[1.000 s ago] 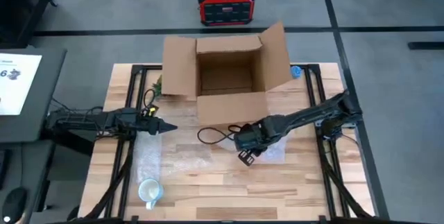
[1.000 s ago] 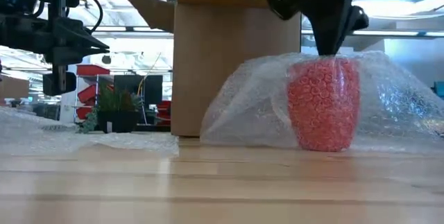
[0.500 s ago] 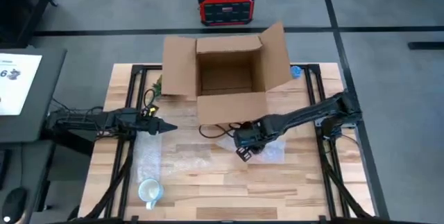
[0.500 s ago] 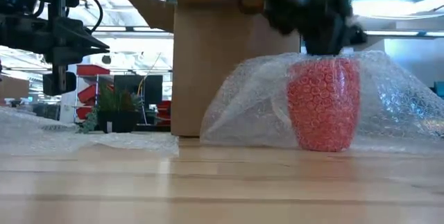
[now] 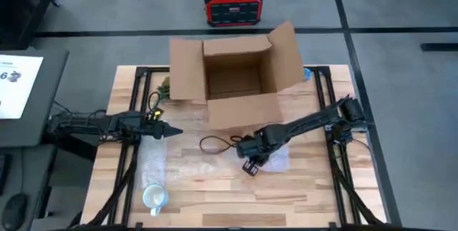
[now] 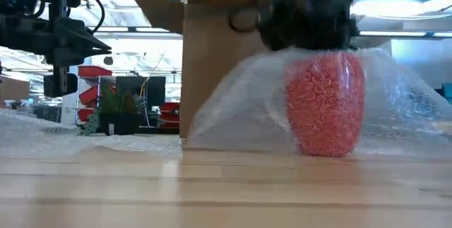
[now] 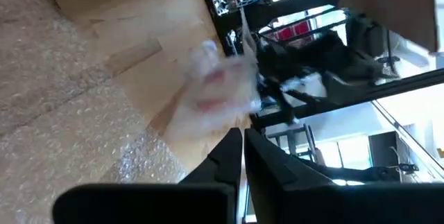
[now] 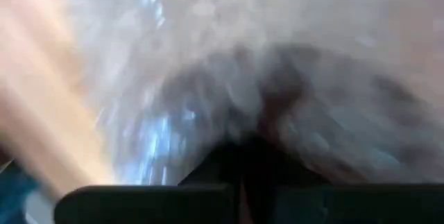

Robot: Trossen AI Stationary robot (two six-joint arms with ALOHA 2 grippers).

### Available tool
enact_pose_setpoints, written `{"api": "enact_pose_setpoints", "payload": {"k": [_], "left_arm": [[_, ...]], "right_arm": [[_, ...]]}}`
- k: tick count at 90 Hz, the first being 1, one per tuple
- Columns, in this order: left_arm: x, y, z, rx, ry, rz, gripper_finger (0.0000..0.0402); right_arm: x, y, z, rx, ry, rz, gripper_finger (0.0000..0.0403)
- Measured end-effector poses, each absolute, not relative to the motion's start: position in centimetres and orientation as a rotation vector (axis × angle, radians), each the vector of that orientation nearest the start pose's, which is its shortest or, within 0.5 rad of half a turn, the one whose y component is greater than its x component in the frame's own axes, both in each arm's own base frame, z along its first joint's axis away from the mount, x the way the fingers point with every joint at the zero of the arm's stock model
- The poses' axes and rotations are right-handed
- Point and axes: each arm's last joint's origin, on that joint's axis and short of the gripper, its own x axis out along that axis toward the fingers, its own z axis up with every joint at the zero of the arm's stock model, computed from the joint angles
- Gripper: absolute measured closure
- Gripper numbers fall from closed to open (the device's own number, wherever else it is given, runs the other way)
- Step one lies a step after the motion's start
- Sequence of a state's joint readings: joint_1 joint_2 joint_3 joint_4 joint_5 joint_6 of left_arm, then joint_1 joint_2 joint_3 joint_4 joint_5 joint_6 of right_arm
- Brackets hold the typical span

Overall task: Wrap mug
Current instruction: Wrap the red mug with bubble wrap

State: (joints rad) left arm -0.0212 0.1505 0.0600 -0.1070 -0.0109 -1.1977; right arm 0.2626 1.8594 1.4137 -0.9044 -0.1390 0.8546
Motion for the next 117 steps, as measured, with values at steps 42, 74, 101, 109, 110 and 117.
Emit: {"api": "enact_pose_setpoints", "payload": {"k": [42, 74, 101, 109, 110, 117], "left_arm": [[10.3, -0.2, 16.2, -1.186, 0.18, 0.109, 0.0402], [10.3, -0.2, 16.2, -1.18, 0.18, 0.108, 0.0402], [10.3, -0.2, 16.2, -1.189, 0.179, 0.109, 0.0402], [10.3, -0.2, 16.2, -1.19, 0.179, 0.109, 0.0402], [10.3, -0.2, 16.2, -1.19, 0.179, 0.109, 0.0402], [10.3, -0.2, 16.2, -1.19, 0.179, 0.109, 0.0402]], "right_arm": [[35.1, 9.7, 27.2, 0.592, 1.346, -0.449, 0.0403], [38.1, 10.4, 19.4, 0.467, 1.527, -0.489, 0.0403], [38.4, 11.1, 19.7, 0.465, 1.577, -0.424, 0.0403], [37.9, 11.0, 22.6, 0.489, 1.543, -0.389, 0.0403], [37.8, 10.9, 23.1, 0.493, 1.533, -0.383, 0.0403], [36.9, 10.8, 26.3, 0.54, 1.471, -0.348, 0.0403]]}}
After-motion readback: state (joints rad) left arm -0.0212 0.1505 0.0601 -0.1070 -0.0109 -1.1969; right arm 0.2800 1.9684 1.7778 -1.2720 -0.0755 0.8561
